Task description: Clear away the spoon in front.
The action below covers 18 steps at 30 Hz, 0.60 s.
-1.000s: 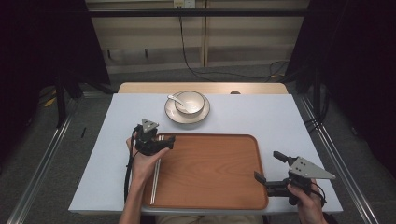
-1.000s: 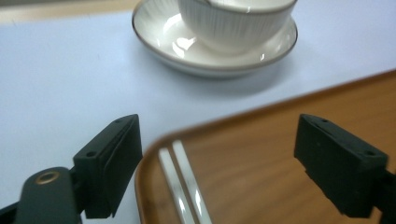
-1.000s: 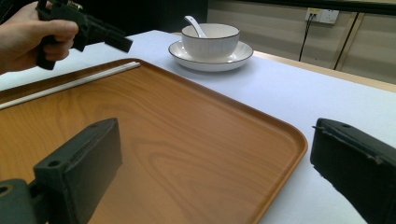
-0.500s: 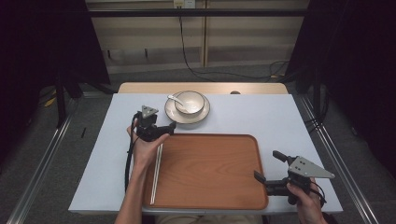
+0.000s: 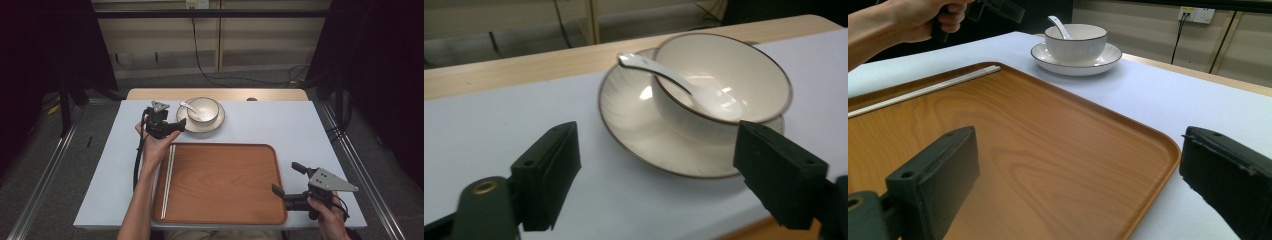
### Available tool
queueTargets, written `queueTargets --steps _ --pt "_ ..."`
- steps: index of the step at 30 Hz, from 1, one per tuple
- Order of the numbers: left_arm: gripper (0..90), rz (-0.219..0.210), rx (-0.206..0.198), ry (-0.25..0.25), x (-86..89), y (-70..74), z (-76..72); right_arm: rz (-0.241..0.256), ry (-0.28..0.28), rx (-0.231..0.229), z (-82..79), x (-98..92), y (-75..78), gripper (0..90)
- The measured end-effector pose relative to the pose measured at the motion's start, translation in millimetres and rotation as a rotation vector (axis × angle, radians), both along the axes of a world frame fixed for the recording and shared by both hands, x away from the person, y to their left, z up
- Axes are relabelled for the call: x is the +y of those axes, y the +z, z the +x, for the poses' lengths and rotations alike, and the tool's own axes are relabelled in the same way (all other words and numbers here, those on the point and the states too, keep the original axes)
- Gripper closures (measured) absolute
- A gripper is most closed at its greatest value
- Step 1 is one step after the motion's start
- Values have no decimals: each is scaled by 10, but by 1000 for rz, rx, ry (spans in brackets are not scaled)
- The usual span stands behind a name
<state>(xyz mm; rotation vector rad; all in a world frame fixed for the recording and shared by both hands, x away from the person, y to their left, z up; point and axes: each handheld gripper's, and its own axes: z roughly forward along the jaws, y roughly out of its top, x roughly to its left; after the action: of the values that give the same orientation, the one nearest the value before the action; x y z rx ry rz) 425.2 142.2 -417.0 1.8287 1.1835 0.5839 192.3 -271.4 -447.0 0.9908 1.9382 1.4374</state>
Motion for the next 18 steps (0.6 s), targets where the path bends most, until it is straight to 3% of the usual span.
queueTargets --steps 2,5,6,8,10,11,13,14,17,18 --pt "228 -24 13 -19 29 26 83 0 2 0 7 8 -5 25" --pt "317 -30 6 -29 30 52 177 -1 2 0 1 10 -4 25" --pt "334 -15 12 -29 32 56 212 -1 1 1 -2 5 -1 25" --pt "374 -36 15 -42 18 44 285 2 -1 0 -4 0 2 25" --pt "358 -12 38 -45 -3 40 357 1 2 -1 -5 3 2 25" --pt "323 6 28 -34 -21 38 382 1 4 -2 -2 6 1 25" --pt "371 14 4 -28 -43 43 437 2 11 -3 -1 11 1 25" --pt "379 12 15 -28 -29 62 488 2 12 -3 0 11 0 25" --pt "452 -43 18 -52 -10 107 571 -1 12 -8 5 5 3 28" --pt "455 -14 13 -43 -16 130 591 1 10 -9 1 4 5 29"
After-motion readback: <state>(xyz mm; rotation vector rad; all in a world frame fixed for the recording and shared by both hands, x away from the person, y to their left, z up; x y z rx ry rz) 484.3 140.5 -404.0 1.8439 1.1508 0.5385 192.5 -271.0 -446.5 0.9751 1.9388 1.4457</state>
